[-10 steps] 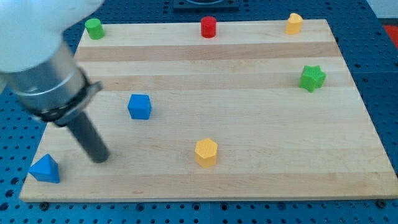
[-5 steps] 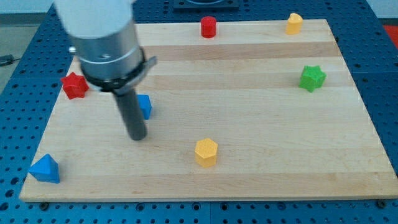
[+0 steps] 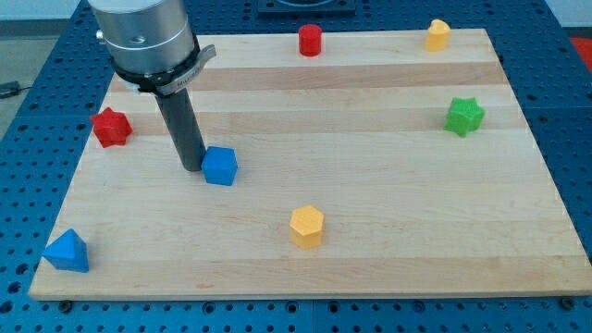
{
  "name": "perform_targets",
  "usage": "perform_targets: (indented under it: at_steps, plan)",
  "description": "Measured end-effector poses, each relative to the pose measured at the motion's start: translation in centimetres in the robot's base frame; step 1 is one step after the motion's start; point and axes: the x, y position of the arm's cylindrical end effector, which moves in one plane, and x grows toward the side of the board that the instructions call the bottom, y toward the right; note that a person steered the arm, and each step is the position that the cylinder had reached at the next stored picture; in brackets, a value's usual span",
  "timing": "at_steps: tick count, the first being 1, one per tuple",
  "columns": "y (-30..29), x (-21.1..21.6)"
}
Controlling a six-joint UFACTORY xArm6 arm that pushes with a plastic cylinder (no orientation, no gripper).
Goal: Move blue cube at the bottom right corner of the board
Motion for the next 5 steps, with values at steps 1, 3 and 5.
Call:
perform_targets:
  at_steps: [1, 3, 5]
  plan:
    - [1.6, 0.4]
    - [11.6, 0.4]
    - [10.4, 2.2]
